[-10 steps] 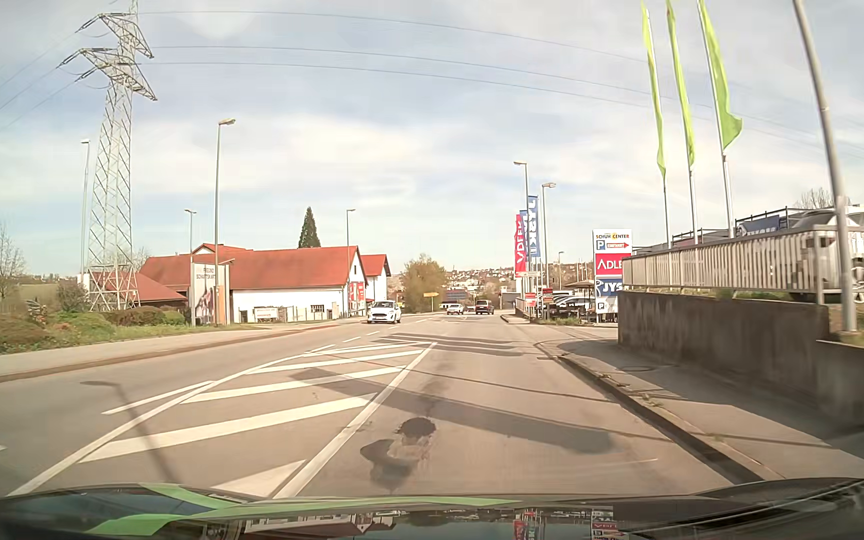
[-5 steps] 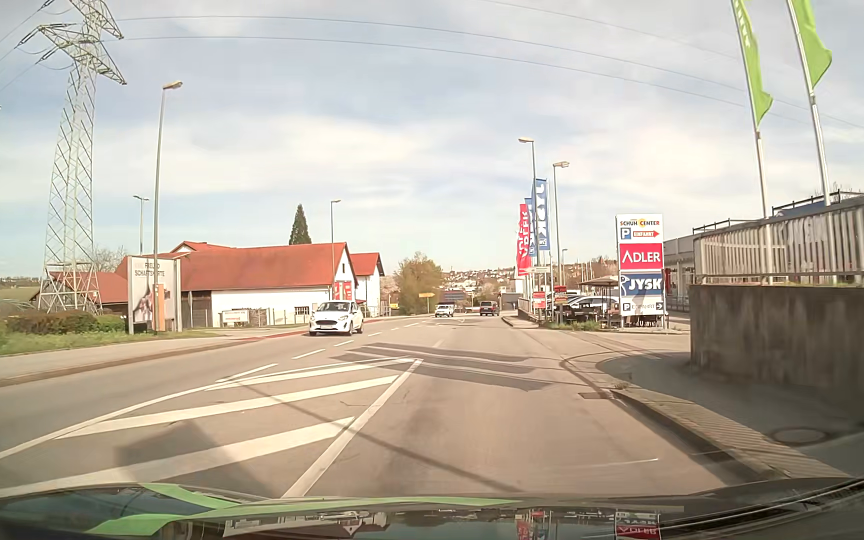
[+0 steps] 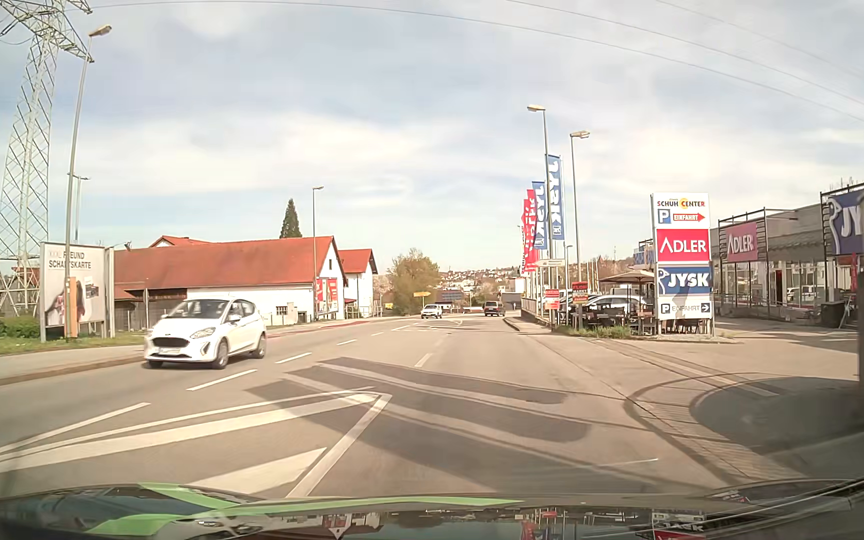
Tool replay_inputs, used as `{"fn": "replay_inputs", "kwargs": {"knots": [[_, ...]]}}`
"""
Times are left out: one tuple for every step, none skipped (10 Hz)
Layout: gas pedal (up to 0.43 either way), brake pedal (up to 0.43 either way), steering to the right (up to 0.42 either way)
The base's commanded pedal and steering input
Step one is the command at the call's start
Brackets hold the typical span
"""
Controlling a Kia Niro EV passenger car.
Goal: Follow the waypoints while adhering to traffic rules and regulations
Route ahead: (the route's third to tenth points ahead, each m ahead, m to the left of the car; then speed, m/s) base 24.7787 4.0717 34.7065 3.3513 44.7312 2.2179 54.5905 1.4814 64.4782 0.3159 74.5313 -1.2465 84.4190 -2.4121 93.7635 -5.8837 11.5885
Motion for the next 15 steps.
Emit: {"fn": "replay_inputs", "kwargs": {"knots": [[0.039, 0.000, 0.000], [0.039, 0.000, 0.000], [0.047, 0.000, 0.000], [0.047, 0.000, 0.000], [0.047, 0.000, 0.000], [0.047, 0.000, 0.000], [0.047, 0.000, 0.000], [0.039, 0.000, 0.000], [0.039, 0.000, 0.002], [0.028, 0.000, 0.002], [0.028, 0.000, 0.002], [0.020, 0.000, 0.002], [0.008, 0.000, 0.003], [0.008, 0.000, 0.003], [0.008, 0.000, 0.004]]}}
